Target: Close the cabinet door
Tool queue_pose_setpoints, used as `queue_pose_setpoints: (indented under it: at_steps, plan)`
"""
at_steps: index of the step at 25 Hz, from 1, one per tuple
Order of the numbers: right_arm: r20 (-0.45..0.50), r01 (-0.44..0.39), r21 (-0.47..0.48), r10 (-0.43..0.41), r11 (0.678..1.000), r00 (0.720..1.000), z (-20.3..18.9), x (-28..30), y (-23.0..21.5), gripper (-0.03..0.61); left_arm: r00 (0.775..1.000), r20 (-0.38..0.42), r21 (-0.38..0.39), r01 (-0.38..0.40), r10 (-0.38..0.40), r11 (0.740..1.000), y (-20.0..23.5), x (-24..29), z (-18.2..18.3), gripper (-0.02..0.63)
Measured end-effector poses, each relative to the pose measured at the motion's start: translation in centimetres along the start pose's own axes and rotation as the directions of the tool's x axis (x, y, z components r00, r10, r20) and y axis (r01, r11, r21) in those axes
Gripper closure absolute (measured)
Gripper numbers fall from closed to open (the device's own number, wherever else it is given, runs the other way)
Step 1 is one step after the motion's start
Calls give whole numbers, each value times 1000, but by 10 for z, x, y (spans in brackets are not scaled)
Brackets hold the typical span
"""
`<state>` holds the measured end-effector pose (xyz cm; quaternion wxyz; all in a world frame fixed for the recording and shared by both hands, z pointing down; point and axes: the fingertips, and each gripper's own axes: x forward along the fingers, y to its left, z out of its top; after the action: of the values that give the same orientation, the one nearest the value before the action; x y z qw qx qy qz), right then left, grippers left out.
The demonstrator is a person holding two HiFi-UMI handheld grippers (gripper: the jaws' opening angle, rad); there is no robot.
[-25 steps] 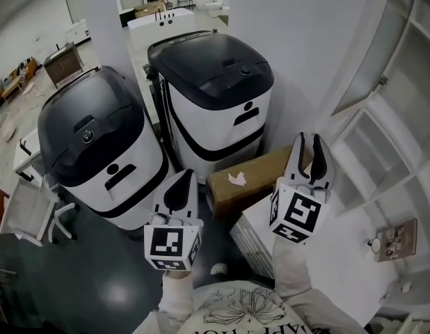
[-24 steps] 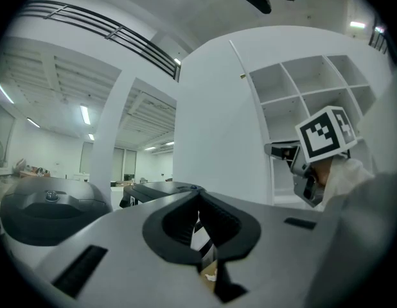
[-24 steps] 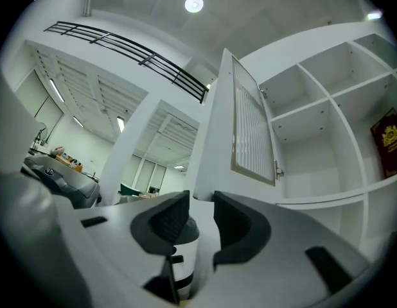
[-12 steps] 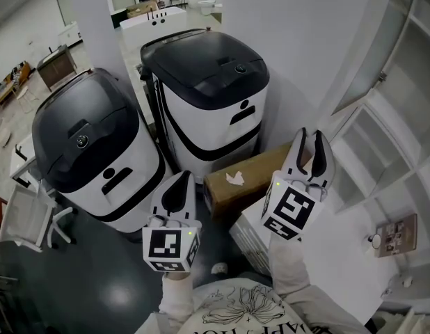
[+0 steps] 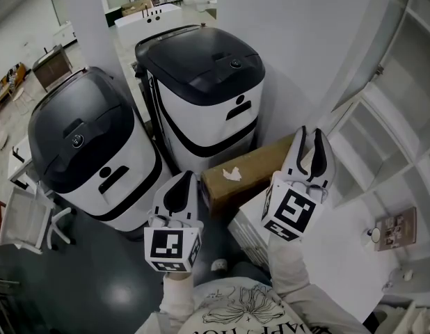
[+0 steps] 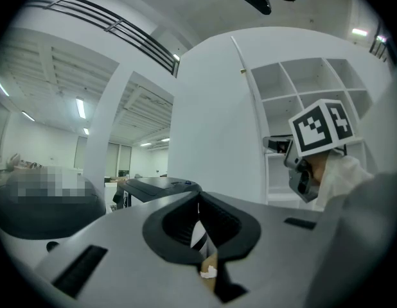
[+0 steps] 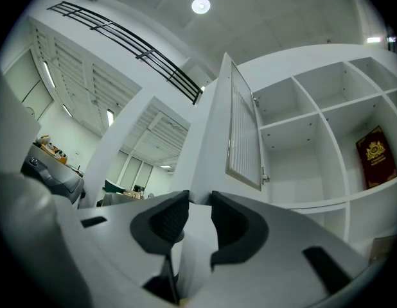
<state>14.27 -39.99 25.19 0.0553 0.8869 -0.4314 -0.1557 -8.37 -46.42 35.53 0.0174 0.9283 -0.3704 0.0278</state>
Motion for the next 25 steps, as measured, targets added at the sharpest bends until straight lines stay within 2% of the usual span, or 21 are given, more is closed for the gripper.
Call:
queue_pose_setpoints:
  at_steps: [12,25]
  plan:
    - [-7,18,23,-18,1000,1000,-1,-20,-20,483,996,-3,1,84,-84,996,-30,0,-1,609]
    - [-26,52,37,-51,998,998,-5,-46,-52,497,983,0,18,185,-185,983,-69,1,4,609]
